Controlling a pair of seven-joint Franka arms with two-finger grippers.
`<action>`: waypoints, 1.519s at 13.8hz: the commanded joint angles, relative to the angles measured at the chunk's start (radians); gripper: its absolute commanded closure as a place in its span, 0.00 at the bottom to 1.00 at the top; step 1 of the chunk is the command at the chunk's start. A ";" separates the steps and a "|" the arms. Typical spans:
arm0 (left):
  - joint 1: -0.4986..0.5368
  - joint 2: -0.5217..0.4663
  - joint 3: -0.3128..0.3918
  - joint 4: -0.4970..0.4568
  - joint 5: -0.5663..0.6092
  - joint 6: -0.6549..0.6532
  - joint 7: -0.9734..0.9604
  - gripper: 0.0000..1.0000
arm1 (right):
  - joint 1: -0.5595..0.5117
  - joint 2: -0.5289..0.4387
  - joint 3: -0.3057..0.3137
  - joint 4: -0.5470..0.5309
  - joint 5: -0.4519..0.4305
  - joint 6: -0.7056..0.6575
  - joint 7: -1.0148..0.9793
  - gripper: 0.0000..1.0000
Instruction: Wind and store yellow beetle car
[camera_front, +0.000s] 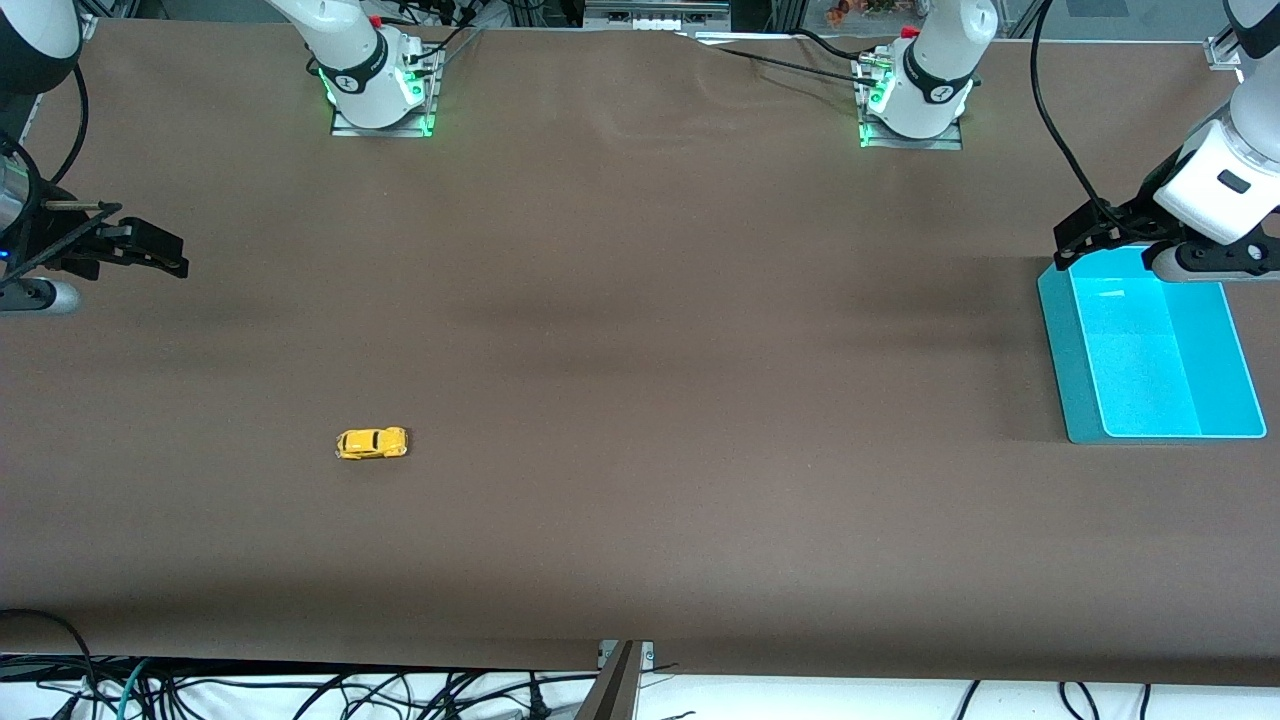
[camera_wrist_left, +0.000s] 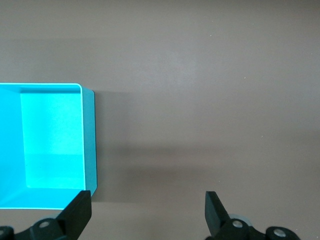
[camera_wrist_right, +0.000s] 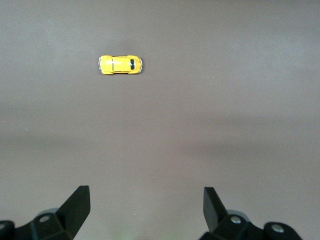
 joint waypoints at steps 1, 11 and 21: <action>0.008 -0.011 -0.003 -0.008 -0.012 -0.003 0.014 0.00 | -0.005 -0.003 0.009 0.007 -0.007 0.000 0.009 0.00; 0.011 -0.011 -0.003 -0.008 -0.022 -0.003 0.016 0.00 | -0.006 0.000 0.008 0.010 -0.012 -0.005 0.004 0.00; 0.019 -0.014 -0.003 0.000 -0.022 -0.020 0.023 0.00 | -0.006 0.000 0.008 0.010 -0.010 -0.003 0.004 0.00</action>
